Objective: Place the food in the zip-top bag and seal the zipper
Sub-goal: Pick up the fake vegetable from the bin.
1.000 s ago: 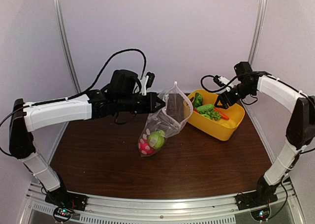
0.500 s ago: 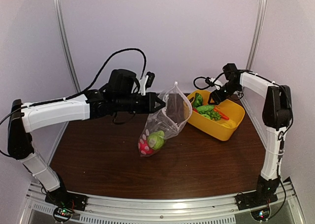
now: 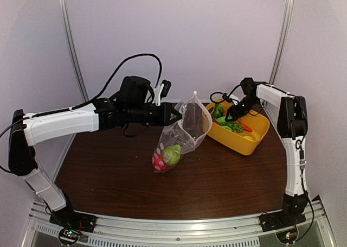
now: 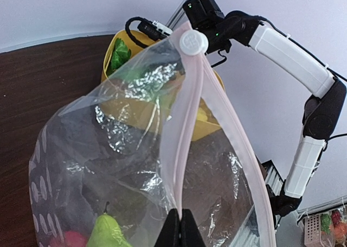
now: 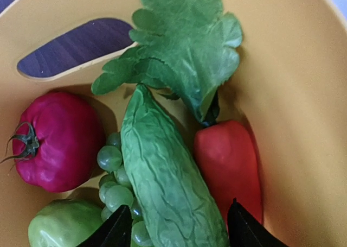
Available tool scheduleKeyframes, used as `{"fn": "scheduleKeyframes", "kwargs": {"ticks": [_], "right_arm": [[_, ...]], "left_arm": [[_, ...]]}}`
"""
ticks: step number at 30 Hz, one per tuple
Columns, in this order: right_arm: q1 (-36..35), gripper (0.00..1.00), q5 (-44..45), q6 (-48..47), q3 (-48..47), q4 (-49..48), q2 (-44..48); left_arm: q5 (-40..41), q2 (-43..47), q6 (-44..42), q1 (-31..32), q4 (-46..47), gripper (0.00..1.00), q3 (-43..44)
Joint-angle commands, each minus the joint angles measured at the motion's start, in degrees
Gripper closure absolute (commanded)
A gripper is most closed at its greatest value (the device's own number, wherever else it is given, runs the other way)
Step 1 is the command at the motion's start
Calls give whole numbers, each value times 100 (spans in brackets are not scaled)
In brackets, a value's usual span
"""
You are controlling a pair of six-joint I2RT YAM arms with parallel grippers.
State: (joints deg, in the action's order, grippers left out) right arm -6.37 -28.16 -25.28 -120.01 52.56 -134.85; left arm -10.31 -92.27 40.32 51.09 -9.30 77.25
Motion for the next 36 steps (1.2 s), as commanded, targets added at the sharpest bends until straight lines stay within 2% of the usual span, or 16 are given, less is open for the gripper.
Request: {"fn": "scheduleKeyframes", "kwargs": {"ticks": [1,4,8,11,16,22,26,32,36], "right_arm": [[75,42,-435,-87,-103,449,9],[108,50,-470,-124,-54,534,37],[160,71,-621,-68,113,466,210],[179,74,-622,31,196,460,396],[209,75,-449,76,696,417,1205],[211,75,-101,-58,2029,26,2929],[215,74,-130,-148,2724,103,3878],[209,72,-683,-226,3362,500,5118],[186,66,-1661,-828,3380,1140,5773]], "left_arm": [[14,72,-103,-38,-96,100,119],[5,25,-120,-38,-94,100,161],[-37,-39,-129,-38,-77,100,203],[-81,-61,-124,-38,-72,100,195],[-80,-24,-155,-40,-75,100,177],[-36,-74,-139,-38,27,100,149],[-38,-248,-87,-38,88,100,261],[26,-394,82,-38,372,100,283],[-19,-576,115,-38,452,100,410]]}}
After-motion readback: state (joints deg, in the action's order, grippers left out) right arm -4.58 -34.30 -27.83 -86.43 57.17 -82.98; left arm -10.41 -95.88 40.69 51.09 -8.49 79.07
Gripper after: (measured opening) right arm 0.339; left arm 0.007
